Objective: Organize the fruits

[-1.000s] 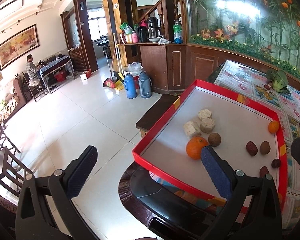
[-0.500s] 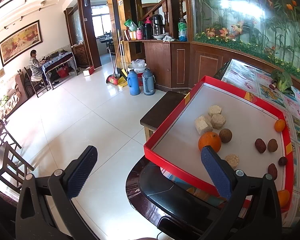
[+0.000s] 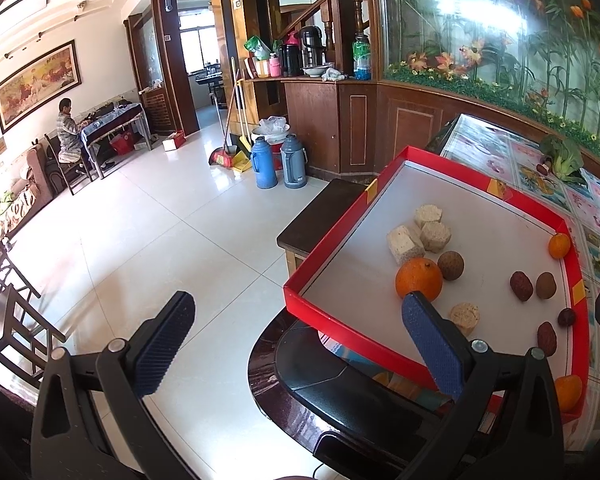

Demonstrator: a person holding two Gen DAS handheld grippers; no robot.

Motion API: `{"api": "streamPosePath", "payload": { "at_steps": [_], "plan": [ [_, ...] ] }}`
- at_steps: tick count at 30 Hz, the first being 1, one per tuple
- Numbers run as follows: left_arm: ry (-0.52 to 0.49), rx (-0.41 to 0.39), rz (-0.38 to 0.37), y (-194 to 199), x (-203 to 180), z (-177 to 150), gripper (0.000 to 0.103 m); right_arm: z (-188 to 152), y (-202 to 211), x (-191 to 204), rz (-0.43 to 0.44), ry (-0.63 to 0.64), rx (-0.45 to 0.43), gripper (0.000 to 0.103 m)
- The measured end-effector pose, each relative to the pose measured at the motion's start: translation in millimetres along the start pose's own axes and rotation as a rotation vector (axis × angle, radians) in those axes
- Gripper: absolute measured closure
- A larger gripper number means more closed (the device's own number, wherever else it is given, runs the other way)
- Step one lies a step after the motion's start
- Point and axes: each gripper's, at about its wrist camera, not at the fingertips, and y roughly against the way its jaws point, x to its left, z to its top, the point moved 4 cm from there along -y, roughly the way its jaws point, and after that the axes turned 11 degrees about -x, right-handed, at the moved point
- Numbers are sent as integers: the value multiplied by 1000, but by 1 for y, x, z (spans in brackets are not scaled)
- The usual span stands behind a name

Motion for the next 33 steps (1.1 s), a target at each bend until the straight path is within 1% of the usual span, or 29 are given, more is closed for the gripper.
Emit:
{"api": "streamPosePath", "payload": {
  "at_steps": [11, 19, 24, 28, 31, 33],
  "plan": [
    [-13, 7, -9, -4, -7, -2, 0, -4, -3, -4, -6, -13, 4, 2],
    [-18, 9, -10, -4, -8, -3, 0, -1, -1, -4, -12, 9, -5, 2],
    [-18, 7, -17, -4, -10, -2, 0, 13, 6, -10, -47, 28, -54, 2],
    [-16, 5, -34, -2, -15, 1, 0, 27, 15, -22, -74, 2, -102, 2],
    [-21, -18, -56, 4, -20, 13, 0, 34, 19, -26, -77, -11, -121, 2],
    [-29, -53, -55, 10, -22, 27, 0, 38, 22, -25, -72, -10, -130, 2]
  ]
}}
